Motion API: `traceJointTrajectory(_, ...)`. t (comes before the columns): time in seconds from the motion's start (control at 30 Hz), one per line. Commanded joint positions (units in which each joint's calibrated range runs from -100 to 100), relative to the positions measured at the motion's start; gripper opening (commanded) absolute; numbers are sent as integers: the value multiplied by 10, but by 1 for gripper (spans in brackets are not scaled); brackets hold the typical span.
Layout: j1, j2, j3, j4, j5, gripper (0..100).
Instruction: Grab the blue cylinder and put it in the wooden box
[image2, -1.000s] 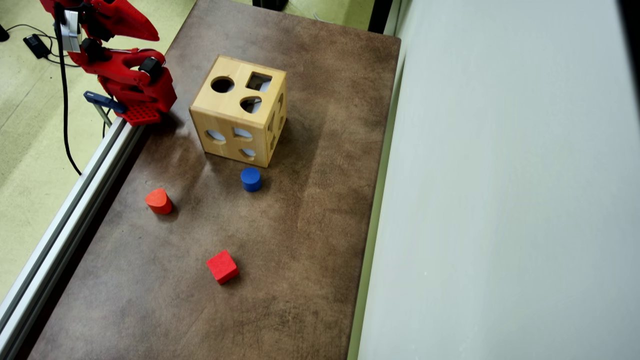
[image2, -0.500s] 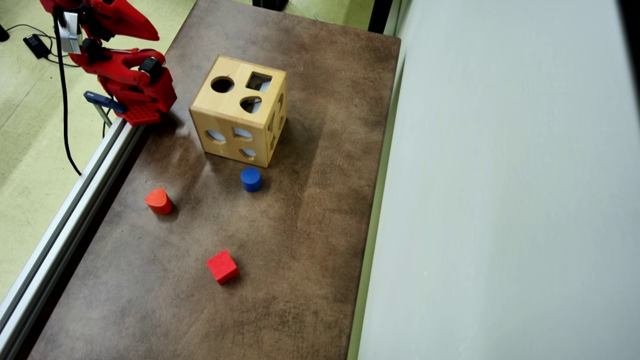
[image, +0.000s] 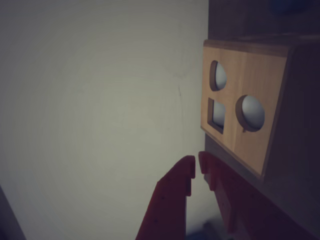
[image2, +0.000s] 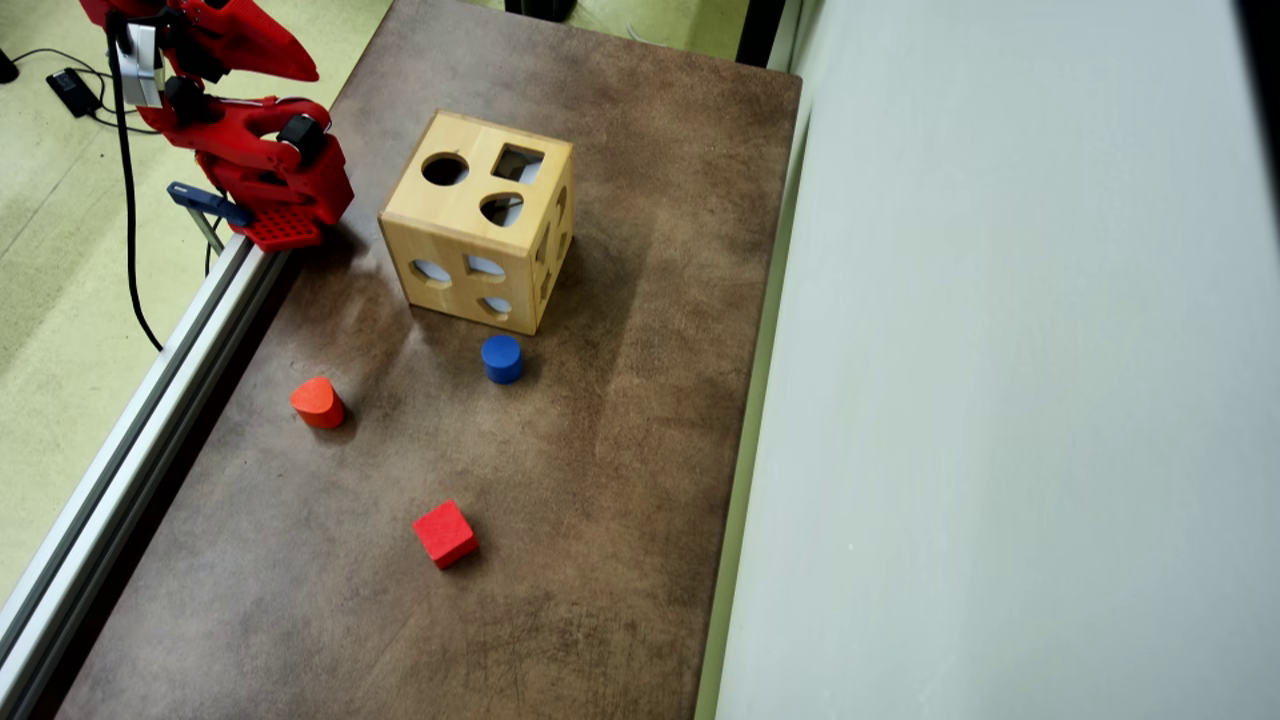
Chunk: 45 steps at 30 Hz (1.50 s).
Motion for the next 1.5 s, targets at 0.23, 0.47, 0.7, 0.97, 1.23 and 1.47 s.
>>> traceJointTrajectory(0.23,6,148,-23,-8,-3,3)
traceJointTrajectory(0.47,19,382,-173,-8,0,3)
traceJointTrajectory(0.7,123,642,-263,-8,1,3)
traceJointTrajectory(0.97,200,865,-298,-68,2,3)
traceJointTrajectory(1.23,195,1023,-297,-200,33,3)
traceJointTrajectory(1.47,191,1128,-299,-246,57,3)
